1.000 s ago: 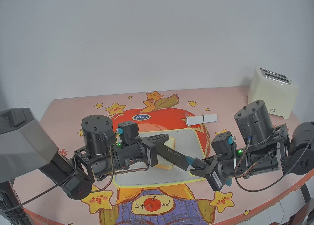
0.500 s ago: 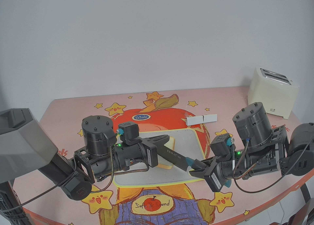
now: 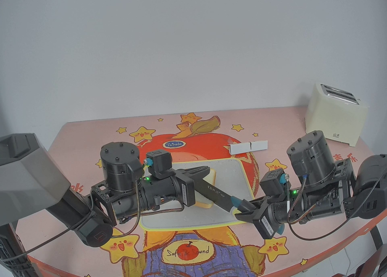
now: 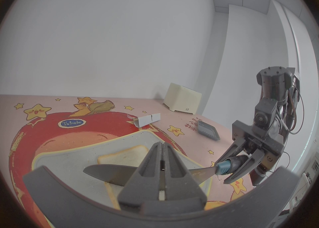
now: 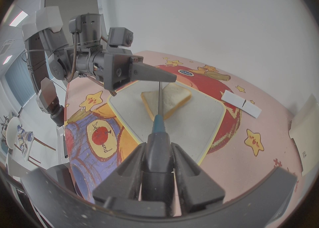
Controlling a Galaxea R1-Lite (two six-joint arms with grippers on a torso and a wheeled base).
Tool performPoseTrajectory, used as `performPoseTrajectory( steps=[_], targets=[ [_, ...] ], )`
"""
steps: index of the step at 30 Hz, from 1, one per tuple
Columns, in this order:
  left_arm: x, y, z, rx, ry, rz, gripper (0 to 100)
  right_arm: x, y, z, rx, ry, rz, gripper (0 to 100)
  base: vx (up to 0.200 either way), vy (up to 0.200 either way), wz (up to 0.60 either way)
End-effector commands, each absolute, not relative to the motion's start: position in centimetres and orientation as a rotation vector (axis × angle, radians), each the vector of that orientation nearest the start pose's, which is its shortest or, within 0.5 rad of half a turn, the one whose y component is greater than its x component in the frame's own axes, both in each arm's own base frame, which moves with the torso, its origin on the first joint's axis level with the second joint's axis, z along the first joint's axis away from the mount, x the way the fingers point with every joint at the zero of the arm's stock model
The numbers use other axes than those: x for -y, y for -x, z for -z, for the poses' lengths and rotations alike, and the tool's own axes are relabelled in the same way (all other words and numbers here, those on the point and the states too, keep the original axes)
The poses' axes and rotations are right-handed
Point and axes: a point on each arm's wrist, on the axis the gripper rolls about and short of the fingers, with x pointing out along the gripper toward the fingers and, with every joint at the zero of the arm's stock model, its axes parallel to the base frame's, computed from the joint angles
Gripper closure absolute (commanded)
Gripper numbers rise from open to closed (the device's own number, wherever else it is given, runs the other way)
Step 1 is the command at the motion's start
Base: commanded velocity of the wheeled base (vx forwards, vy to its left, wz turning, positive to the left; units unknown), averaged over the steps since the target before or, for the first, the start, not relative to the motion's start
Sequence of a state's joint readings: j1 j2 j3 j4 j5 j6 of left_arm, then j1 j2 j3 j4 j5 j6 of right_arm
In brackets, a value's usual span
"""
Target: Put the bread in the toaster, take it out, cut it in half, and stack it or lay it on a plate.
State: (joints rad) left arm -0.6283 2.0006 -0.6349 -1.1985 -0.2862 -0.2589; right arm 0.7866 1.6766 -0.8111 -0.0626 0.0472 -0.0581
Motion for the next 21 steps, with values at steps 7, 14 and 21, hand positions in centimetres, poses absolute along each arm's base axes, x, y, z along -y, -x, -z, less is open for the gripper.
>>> performPoseTrajectory(
  steps=[7,14,21],
  targets=[
    [20.1,-26.4,-10.6,-0.268,0.214,0.889,100,-19.6,-19.4,-14.4,-0.736,0.345,-0.814,100,0.000,0.000,0.00],
    [20.2,-26.7,-9.7,-0.294,0.210,0.883,100,-20.1,-19.9,-15.6,-0.690,0.328,-0.817,100,0.000,0.000,0.00],
    [20.2,-26.7,-9.6,-0.298,0.209,0.882,100,-20.2,-20.0,-15.8,-0.685,0.323,-0.814,100,0.000,0.000,0.00]
  ],
)
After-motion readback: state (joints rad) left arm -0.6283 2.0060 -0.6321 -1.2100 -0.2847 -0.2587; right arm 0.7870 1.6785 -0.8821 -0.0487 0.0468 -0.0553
